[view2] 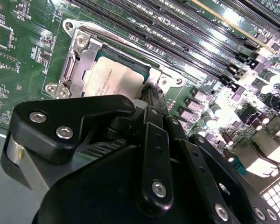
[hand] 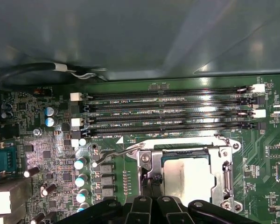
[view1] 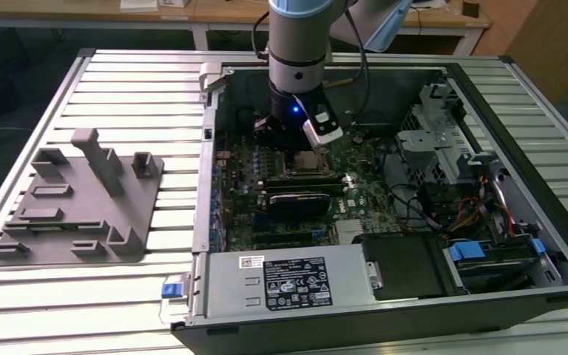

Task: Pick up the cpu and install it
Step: 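Close the cpu cover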

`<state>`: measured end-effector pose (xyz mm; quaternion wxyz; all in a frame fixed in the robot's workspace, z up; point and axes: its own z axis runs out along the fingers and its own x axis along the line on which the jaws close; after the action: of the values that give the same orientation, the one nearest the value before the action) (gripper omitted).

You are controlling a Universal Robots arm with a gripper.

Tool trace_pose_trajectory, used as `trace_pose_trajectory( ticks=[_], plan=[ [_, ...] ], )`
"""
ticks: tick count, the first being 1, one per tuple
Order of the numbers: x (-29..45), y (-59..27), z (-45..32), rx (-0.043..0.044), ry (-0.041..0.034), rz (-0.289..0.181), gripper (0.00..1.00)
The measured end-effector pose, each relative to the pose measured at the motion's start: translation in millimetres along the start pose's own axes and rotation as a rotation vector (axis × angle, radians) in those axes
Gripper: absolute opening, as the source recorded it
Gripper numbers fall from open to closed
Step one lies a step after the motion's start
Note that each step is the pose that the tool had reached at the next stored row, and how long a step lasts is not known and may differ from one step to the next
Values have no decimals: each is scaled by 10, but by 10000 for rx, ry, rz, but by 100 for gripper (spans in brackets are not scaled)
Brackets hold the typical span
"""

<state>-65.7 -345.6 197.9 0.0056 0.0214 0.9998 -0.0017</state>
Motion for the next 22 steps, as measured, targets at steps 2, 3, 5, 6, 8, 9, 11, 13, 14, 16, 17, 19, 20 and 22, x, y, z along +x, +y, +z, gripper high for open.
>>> trace_pose_trajectory(
  ticks=[2, 3, 5, 6, 8, 9, 11, 13, 14, 16, 17, 19, 20, 22],
  plan=[
    [0, 0, 1, -1, -1, 0, 11],
    [0, 0, 1, -2, -1, 0, 11],
    [0, 0, 1, -2, -1, 0, 11],
    [0, 0, 3, -2, -1, 0, 11],
    [0, 0, 6, 0, 0, 0, 11],
    [0, 0, 6, 0, 0, 0, 11],
    [0, 0, 7, 0, 0, 0, 11],
    [0, 0, 7, -3, -2, 0, 11],
    [-1, 1, 5, -7, -4, 0, 11],
    [-2, 2, -10, -13, -8, 0, 11],
    [-1, 1, -38, -4, -2, 0, 11],
    [-1, 0, -64, -3, -2, 1, 11],
    [-1, 0, -75, -2, -1, 0, 11],
    [-1, 0, -85, -4, -2, 0, 11]
  ],
)
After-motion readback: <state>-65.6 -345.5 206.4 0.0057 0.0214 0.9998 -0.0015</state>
